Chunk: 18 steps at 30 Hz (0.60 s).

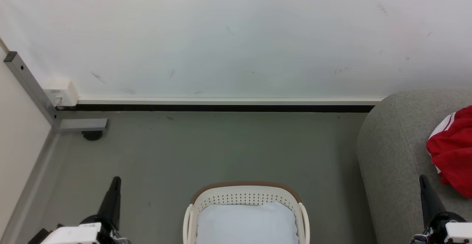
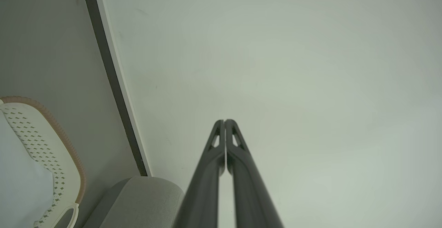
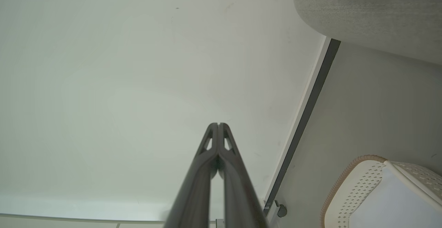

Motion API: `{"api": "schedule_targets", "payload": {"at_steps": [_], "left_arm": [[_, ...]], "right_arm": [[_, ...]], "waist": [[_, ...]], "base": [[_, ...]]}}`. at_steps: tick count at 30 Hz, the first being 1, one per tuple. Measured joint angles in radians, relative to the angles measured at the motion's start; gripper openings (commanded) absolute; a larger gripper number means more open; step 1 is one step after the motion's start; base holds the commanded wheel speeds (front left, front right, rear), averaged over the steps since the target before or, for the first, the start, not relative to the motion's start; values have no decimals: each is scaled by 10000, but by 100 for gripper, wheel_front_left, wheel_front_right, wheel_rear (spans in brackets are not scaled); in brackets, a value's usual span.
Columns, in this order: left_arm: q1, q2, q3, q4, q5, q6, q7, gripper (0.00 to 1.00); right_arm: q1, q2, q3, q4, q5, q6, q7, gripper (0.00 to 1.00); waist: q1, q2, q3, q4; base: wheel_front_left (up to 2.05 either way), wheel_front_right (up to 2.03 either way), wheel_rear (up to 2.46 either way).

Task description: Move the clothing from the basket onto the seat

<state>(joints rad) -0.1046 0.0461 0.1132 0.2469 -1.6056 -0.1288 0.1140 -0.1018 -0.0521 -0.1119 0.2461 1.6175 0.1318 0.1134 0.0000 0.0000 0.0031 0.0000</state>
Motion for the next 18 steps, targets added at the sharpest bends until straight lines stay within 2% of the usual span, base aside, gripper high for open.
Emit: {"api": "schedule_targets", "payload": {"at_steps": [18], "left_arm": [[0, 0, 0, 0, 0, 0, 0, 0]], "right_arm": [[0, 10, -8, 0, -17, 0, 0, 0]], "waist": [[0, 0, 0, 0]], "base": [[0, 0, 0]]}}
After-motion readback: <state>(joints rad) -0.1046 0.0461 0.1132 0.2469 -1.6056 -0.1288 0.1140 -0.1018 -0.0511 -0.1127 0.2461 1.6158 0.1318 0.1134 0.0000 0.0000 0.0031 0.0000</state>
